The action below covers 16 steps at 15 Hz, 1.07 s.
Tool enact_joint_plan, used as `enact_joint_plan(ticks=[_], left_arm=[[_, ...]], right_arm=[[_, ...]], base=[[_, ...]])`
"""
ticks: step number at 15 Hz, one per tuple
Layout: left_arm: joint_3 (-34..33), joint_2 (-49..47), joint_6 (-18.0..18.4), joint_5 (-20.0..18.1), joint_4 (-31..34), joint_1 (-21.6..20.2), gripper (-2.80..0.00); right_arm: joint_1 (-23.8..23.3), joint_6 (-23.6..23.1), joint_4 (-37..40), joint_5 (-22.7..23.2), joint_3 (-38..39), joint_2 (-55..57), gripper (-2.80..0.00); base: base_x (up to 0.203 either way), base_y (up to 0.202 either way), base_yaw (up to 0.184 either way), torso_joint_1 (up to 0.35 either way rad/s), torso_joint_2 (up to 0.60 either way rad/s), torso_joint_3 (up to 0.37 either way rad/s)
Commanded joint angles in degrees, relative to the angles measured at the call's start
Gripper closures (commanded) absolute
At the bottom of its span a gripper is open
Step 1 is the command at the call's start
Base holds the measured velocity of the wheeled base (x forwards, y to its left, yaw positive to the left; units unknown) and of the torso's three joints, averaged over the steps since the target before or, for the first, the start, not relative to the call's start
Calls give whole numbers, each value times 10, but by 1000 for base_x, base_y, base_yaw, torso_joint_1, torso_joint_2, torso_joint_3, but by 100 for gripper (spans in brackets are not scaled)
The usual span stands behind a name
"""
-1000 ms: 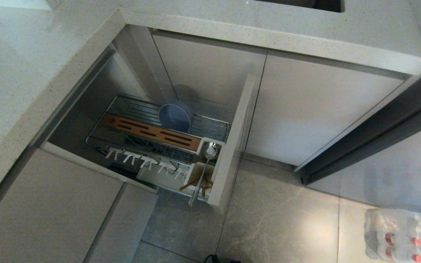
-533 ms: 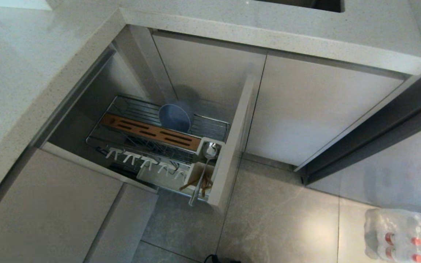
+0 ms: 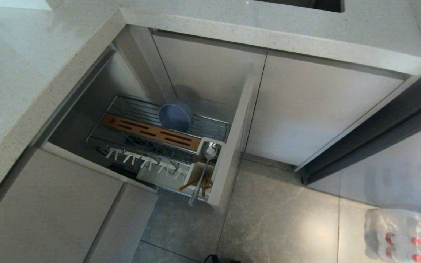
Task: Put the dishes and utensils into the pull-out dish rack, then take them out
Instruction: Take the chopsticks out of the cupboard
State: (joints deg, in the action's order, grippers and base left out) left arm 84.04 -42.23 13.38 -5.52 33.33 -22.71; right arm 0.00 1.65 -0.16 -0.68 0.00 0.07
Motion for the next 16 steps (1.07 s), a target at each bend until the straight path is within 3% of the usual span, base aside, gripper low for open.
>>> enact_joint_plan(ticks=[1,3,7,12,16], left_arm=[[1,-5,-56,-23,5,2,0],[-1,-29,-117,-73,36,2,0],[-1,-84,-202,-176,141,7,0],[0,-156,-226,-285,283,44,0],[4,-209,-225,-301,349,99,0]], right_arm=[[0,0,0,0,0,0,0],[0,0,0,0,0,0,0],[0,0,0,0,0,0,0],[0,0,0,0,0,0,0],[0,0,0,0,0,0,0]], base=[[0,0,0,0,0,0],[0,0,0,0,0,0],[0,0,0,0,0,0],[0,0,0,0,0,0],[0,0,0,0,0,0]])
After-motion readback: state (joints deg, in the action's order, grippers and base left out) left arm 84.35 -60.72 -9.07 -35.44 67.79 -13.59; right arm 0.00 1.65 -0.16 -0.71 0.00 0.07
